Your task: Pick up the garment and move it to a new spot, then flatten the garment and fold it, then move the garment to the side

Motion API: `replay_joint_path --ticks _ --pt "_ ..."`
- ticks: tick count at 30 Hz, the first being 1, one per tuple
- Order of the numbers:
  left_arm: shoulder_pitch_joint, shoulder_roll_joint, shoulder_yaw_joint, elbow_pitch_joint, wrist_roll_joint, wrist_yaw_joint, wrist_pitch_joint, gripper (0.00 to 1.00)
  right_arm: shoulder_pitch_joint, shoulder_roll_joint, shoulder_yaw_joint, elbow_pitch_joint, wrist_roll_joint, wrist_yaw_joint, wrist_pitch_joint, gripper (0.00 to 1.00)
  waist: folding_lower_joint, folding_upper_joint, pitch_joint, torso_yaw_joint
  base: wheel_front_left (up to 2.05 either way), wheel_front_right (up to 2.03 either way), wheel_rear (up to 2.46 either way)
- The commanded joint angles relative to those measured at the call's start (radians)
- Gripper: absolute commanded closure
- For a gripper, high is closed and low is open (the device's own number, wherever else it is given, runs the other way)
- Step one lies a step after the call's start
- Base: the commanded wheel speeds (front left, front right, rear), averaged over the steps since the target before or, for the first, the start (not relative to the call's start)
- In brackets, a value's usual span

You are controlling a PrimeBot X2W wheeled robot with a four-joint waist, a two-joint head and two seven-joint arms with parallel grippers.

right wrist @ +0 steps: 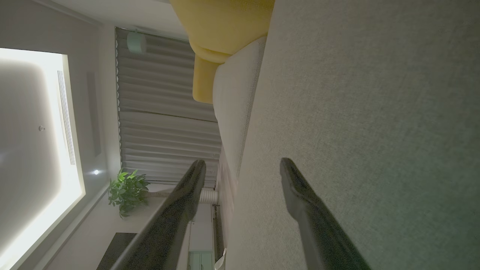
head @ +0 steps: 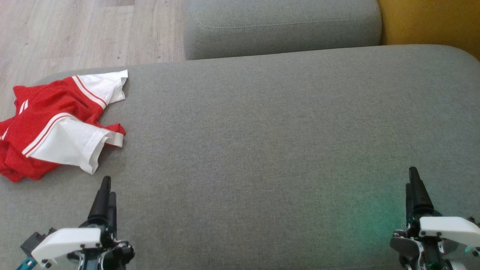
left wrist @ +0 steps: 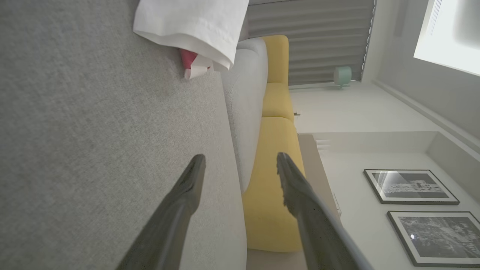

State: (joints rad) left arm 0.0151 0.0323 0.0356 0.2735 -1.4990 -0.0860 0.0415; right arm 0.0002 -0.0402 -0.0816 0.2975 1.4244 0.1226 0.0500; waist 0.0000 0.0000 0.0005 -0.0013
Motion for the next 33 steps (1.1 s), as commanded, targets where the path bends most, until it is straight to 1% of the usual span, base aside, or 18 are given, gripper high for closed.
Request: replay_joint_path --ticks 1,9,10,11,18,33 --pt "-0.032 0.015 -0.003 -0.042 0.022 0.007 -0.007 0.0 -0.03 -0.013 0.008 -0.043 -0.028 0.002 -0.011 0.0 0.0 0.0 0.0 0.0 0.0 0.0 0.0" --pt "-0.024 0.033 -0.029 -0.052 0.122 0.035 -0.03 0.0 -0.028 -0.017 0.032 -0.066 -0.181 0.002 -0.036 0.0 0.0 0.0 -0.002 0.0 0.0 0.0 0.0" --pt "-0.022 0.04 -0.037 -0.054 0.147 0.043 -0.036 0.0 -0.028 -0.018 0.038 -0.071 -0.218 0.002 -0.042 0.0 0.0 0.0 -0.003 0.001 0.0 0.0 0.0" --pt "-0.022 0.04 -0.037 -0.054 0.147 0.043 -0.036 0.0 -0.028 -0.018 0.038 -0.071 -0.218 0.002 -0.042 0.0 0.0 0.0 -0.003 0.001 0.0 0.0 0.0" --pt "-0.017 0.064 -0.06 -0.065 0.235 0.074 -0.055 0.0 -0.027 -0.021 0.055 -0.083 -0.342 0.003 -0.063 0.0 0.0 0.0 -0.004 0.002 0.0 0.0 0.0" --pt "-0.008 0.115 -0.114 -0.085 0.428 0.14 -0.099 0.0 -0.023 -0.029 0.095 -0.11 -0.563 0.004 -0.107 0.0 0.0 0.0 -0.006 0.001 0.0 0.0 0.0"
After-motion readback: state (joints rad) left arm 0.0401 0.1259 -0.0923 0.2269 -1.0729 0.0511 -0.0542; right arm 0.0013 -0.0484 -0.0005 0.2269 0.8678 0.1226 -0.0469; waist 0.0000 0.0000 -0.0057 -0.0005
